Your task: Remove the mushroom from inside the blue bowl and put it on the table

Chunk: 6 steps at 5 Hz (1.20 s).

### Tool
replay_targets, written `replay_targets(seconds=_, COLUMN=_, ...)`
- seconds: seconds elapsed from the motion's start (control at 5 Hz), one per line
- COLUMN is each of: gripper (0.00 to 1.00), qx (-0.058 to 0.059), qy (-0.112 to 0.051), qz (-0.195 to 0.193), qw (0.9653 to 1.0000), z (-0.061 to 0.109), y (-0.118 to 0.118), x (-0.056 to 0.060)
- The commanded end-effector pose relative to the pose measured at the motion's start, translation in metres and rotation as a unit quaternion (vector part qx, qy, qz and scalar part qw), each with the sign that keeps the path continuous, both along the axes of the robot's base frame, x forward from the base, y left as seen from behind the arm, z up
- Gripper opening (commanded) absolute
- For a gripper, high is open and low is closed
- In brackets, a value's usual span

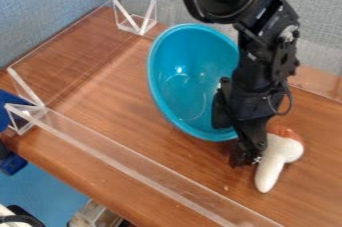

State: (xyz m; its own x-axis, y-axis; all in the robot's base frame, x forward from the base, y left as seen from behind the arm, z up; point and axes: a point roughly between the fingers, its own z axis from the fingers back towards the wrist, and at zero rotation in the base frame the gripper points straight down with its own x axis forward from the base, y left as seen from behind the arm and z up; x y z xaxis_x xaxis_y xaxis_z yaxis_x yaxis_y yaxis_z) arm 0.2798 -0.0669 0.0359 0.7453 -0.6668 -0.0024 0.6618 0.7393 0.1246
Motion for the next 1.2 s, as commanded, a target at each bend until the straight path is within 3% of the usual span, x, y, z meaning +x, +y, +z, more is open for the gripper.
replay_targets(seconds=0.0, gripper=1.0, qx=-0.007, qy=-0.015, qz=0.004, qw=0.9999, z=0.0078, y=-0.0012, x=0.0062)
replay_targets(seconds=1.0, gripper=1.0, qx=-0.01, qy=-0.015, qz=0.01, qw=0.9998, z=0.0164, y=-0.006, x=0.0073)
